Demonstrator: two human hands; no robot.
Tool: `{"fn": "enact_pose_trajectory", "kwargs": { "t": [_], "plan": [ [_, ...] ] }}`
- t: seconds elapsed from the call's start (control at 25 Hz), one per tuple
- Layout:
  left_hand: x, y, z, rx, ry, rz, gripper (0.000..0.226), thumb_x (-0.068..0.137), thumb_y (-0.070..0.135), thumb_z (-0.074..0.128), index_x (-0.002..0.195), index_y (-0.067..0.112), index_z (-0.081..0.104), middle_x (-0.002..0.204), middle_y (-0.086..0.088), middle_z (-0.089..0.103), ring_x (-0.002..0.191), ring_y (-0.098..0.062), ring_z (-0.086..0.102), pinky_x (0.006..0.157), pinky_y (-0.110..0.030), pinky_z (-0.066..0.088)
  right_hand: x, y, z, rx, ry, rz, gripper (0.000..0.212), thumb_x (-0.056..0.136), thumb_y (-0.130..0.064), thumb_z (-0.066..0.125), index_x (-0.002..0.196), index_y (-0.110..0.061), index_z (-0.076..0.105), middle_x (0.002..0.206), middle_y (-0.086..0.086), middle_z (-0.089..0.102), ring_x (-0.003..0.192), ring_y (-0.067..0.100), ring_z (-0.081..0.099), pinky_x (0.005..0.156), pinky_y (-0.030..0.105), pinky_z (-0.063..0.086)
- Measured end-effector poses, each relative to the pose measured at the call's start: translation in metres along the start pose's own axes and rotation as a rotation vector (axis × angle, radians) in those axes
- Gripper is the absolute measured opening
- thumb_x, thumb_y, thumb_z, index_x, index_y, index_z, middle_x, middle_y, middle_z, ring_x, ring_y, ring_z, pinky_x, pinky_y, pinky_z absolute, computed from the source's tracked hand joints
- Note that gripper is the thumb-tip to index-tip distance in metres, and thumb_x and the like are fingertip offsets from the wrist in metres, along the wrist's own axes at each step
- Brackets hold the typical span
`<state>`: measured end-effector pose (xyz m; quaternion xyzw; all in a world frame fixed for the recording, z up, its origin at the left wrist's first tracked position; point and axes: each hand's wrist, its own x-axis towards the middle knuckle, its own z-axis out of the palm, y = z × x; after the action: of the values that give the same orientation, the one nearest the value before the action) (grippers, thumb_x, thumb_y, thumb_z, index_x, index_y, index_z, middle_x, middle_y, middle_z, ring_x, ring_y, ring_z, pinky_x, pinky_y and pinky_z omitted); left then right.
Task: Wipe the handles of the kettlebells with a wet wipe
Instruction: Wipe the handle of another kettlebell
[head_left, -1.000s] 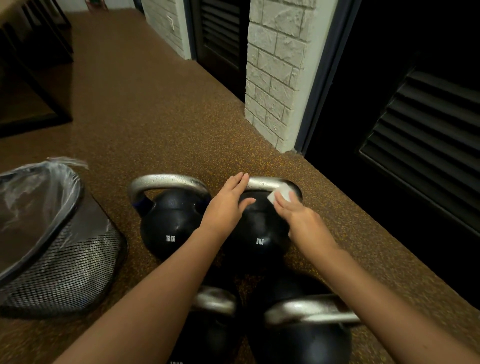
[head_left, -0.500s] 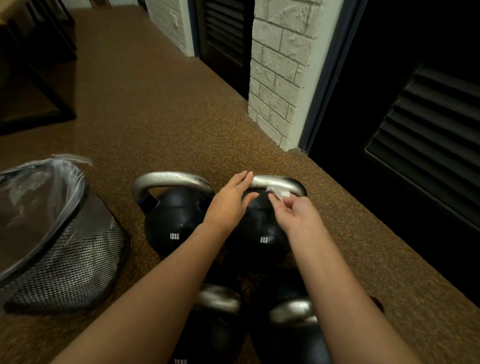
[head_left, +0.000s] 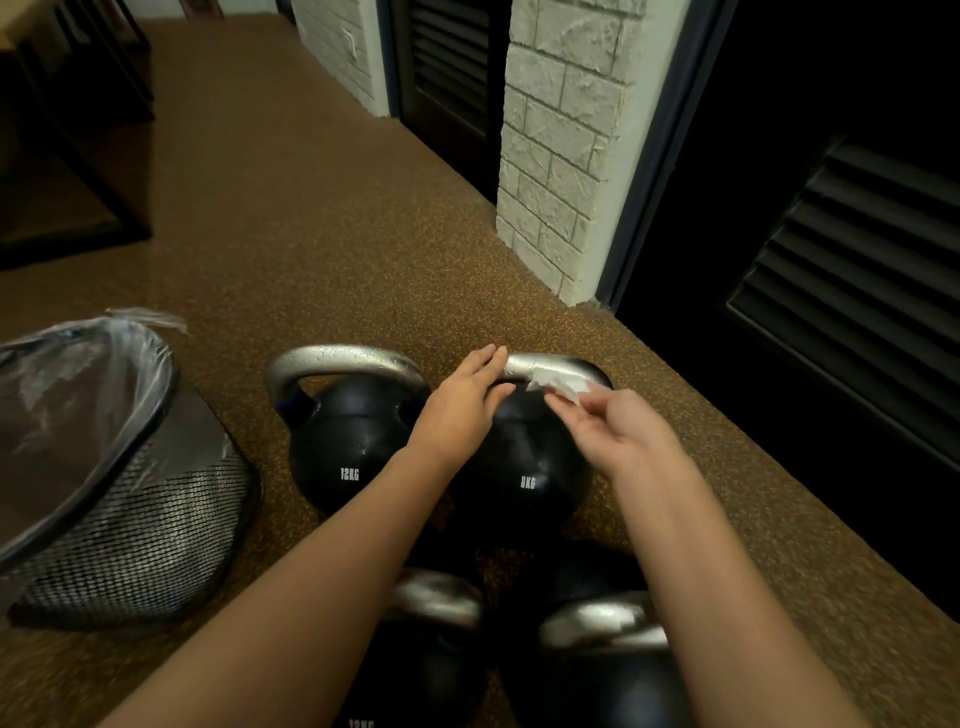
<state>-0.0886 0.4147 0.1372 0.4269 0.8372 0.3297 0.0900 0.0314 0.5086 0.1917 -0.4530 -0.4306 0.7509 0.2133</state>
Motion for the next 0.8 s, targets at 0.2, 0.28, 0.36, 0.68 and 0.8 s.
{"fn": "enact_pose_trajectory", "kwargs": {
  "t": [0.2,0.28,0.36,0.68,0.8],
  "plan": [
    [-0.006,-0.006,-0.005,-0.045,0.029,-0.079,0.055,0.096,0.029,0.045,0.146,0.019,0.024,0.153,0.004,0.022,0.139,-0.011,0.024,0.111,-0.031,0.026,-0.001,-0.014,0.007,-0.855,0.151,-0.610,0.055,0.090,0.006,0.041,0.139,-0.018,0.042,0.124,0.011,0.057,0.091,0.022,0.058,0.073,0.027,0.048],
    [-0.009,-0.005,-0.006,-0.053,0.064,-0.087,0.056,0.096,0.025,0.045,0.146,0.019,0.022,0.153,0.005,0.022,0.138,-0.011,0.025,0.110,-0.030,0.027,0.002,-0.002,0.016,-1.230,-0.009,-0.679,0.075,0.086,0.008,0.045,0.149,-0.021,0.015,0.134,0.015,0.049,0.113,0.028,0.054,0.092,0.032,0.044],
    [-0.009,-0.001,-0.009,-0.061,0.093,-0.056,0.056,0.096,0.016,0.044,0.146,0.017,0.022,0.153,0.003,0.024,0.138,-0.012,0.027,0.110,-0.028,0.027,0.005,0.004,0.025,-1.337,-0.098,-0.694,0.092,0.084,0.008,0.048,0.148,-0.021,-0.013,0.137,0.019,0.043,0.118,0.033,0.049,0.090,0.035,0.044],
    [-0.002,0.014,-0.008,0.025,-0.063,0.063,0.068,0.084,-0.003,0.040,0.146,0.020,0.024,0.152,0.005,0.025,0.137,-0.015,0.030,0.110,-0.036,0.032,0.018,-0.015,0.024,-1.091,-0.211,-0.502,0.095,0.084,-0.001,0.051,0.147,-0.030,-0.014,0.146,0.015,0.036,0.128,0.029,0.045,0.101,0.034,0.040],
    [-0.002,0.020,-0.004,0.302,-0.050,0.144,0.064,0.087,0.011,0.045,0.146,0.021,0.022,0.146,-0.002,0.030,0.133,-0.024,0.032,0.111,-0.042,0.028,0.020,-0.025,0.005,-1.238,-0.144,-0.488,0.082,0.082,0.008,0.044,0.149,-0.026,0.011,0.154,0.006,0.025,0.138,0.028,0.031,0.109,0.034,0.033]
  ]
}}
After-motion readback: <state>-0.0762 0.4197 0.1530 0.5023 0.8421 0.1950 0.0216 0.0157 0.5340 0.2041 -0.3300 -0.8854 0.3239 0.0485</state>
